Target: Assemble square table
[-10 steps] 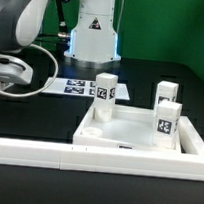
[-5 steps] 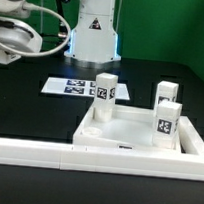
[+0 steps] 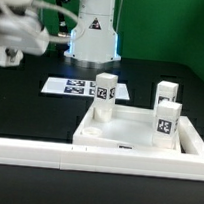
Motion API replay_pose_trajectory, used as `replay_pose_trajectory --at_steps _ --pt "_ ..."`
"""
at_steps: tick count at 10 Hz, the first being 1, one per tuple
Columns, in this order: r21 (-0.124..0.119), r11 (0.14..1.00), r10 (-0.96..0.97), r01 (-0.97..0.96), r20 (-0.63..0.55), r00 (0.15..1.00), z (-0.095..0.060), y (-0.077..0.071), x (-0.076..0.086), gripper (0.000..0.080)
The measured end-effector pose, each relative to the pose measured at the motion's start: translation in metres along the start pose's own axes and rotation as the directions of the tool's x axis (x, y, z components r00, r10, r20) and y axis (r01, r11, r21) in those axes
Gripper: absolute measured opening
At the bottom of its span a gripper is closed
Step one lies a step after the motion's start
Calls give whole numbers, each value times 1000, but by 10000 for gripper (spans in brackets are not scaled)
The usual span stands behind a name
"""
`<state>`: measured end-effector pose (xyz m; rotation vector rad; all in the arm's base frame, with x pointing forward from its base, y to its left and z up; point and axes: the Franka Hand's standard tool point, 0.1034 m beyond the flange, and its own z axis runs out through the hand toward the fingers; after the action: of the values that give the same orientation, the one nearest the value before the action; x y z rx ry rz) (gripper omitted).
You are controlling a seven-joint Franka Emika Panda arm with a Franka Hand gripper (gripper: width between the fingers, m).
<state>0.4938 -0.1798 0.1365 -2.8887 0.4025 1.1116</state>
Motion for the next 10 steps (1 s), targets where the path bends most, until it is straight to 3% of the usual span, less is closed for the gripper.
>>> replay_pose_trajectory --at_steps 1,3,6,8,9,10 --pt "-7 1000 -9 9 -80 997 -17 0 8 290" --pt "-4 1000 -20 19 -194 981 -11 -2 10 290" --pt "-10 1000 -7 3 -429 903 -25 -7 25 290" --pt "63 992 127 -111 -569 812 -65 -65 35 290" --pt "116 979 202 -166 -596 777 -84 -94 36 290" --pt "163 967 256 -198 -613 748 -99 -110 36 290"
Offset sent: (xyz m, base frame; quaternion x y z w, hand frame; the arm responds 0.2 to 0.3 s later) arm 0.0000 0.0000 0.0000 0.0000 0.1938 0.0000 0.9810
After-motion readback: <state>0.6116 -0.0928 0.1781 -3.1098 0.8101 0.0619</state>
